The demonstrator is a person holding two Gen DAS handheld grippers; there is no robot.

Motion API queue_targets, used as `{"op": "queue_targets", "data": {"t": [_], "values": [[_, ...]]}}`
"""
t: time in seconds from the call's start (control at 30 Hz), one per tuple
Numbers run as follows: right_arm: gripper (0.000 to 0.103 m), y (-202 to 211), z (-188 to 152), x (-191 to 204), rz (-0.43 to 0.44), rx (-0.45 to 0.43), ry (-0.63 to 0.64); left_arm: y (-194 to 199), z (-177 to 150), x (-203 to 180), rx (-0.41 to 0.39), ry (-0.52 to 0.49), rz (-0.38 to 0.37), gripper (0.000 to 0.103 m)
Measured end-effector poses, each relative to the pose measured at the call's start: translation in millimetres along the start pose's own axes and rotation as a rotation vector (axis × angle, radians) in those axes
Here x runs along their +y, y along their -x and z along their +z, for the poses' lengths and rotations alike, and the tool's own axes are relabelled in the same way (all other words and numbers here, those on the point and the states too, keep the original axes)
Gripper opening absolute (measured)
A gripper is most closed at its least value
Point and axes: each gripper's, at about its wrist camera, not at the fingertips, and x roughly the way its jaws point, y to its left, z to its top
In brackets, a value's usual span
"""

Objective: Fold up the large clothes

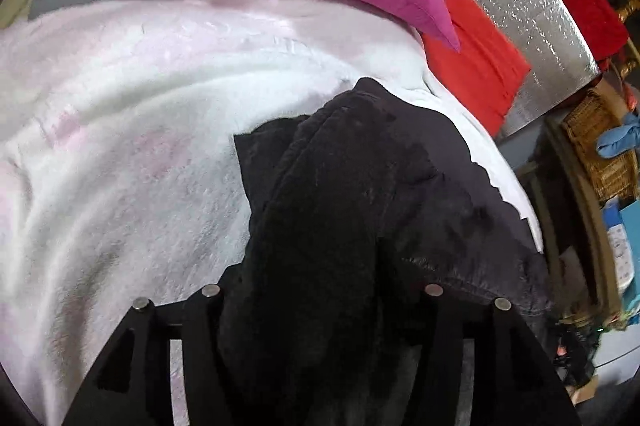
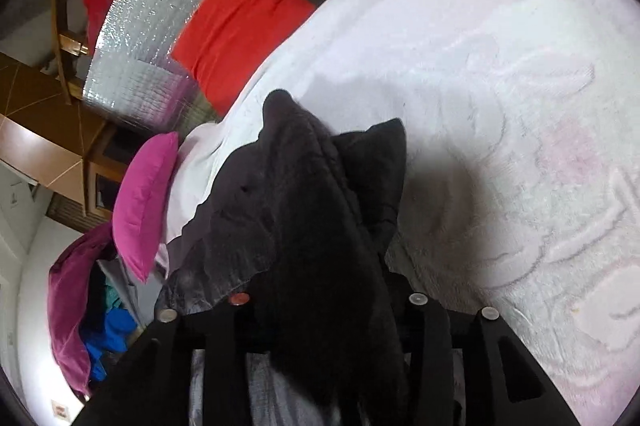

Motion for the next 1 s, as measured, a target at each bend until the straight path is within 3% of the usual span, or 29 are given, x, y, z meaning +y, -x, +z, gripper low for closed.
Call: {"op": "queue_targets", "data": {"t": [0.07,0.2,0.27,0.33,0.43,0.53,0.63,0.7,0.9,1.0], "values": [[0.060,11,-2,2,-0.045,-0.029,0.015,10,-1,-5,-0.019,-0.016,0.031,0.059],[0.066,54,-4,-5,-0.079,-0.142,0.015,46,-6,-7,-0.128,-0.030,0.020,0.060],[0.070,77,-6,-9,-0.085,-0.211,0.007,60,-11,-6,-0.170,-0.030,0.046,0.066],[0.070,96,-12,-14,-0.059,-0.253,-0.011,78,-20,-7,-0.237,-0.043,0.084,0.069],[0.070,114,-26,-13,0.012,-0.273,-0.015,101,-33,-6,-0.283,-0.058,0.067,0.080],[0.071,122,-49,-7,0.080,-0.246,0.011,104,-52,-3,-0.231,-0.054,0.060,0.080],[0.072,116,-77,3,0.091,-0.171,0.035,98,-68,-1,-0.133,-0.027,0.023,0.080],[0.072,110,-91,4,0.101,-0.125,0.025,99,-81,-1,-0.109,-0.022,0.004,0.080],[0.072,71,-114,-3,0.071,0.014,-0.050,69,-99,6,0.078,0.107,-0.095,0.080],[0.072,53,-114,-9,0.030,0.038,-0.087,61,-93,11,0.069,0.150,-0.080,0.080]]}}
